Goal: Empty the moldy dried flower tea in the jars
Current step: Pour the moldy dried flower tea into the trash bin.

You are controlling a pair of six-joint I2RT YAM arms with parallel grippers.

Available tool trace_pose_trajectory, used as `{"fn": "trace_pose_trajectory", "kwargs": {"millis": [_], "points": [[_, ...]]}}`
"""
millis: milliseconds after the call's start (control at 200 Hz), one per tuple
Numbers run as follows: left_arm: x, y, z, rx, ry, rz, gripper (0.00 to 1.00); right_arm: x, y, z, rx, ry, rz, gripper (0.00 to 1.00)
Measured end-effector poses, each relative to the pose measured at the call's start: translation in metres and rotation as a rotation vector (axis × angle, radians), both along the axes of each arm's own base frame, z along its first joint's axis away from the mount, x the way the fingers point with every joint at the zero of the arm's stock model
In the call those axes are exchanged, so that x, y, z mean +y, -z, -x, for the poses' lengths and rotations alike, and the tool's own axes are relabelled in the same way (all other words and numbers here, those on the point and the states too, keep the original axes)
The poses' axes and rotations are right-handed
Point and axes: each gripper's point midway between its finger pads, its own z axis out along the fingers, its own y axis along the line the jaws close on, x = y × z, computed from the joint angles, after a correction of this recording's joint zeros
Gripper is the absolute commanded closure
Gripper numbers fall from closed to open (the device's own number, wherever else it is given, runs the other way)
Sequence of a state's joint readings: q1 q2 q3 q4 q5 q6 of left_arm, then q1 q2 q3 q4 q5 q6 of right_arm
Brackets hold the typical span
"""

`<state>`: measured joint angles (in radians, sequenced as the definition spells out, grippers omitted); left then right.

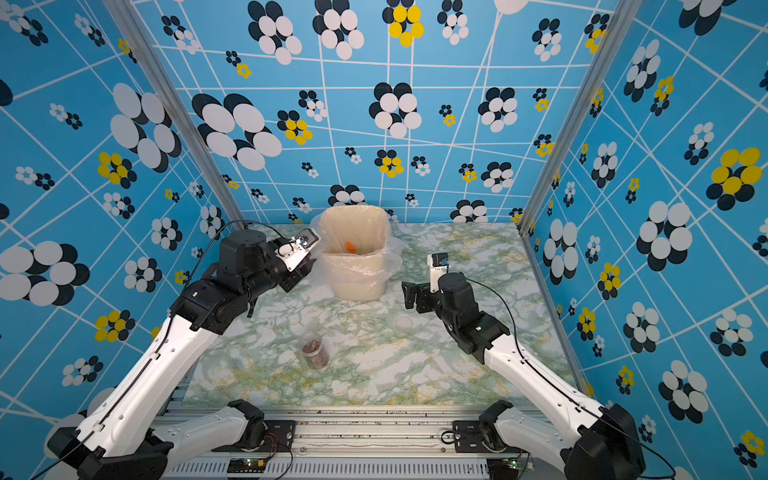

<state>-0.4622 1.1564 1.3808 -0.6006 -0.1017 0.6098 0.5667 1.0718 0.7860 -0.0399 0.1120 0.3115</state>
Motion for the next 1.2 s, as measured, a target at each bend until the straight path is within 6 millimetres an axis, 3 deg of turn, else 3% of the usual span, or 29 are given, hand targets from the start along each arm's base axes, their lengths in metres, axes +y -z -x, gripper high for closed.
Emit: {"fn": "trace_pose_trajectory", "kwargs": {"millis": [320,725,1199], "points": [[0.026,0.008,-0.034,-0.034,-0.119,-0.33,1.0,0.002,0.002,0.001,0.008,-0.012,-0.001,0.01],[0.021,0.002,-0.076,-0.163,-0.106,-0.634,1.0,0.002,0.004,0.001,0.016,-0.015,0.002,0.01],[0.018,-0.006,-0.101,-0.262,-0.033,-0.846,1.0,0.0,0.014,0.005,0.054,-0.015,0.026,0.01]]}}
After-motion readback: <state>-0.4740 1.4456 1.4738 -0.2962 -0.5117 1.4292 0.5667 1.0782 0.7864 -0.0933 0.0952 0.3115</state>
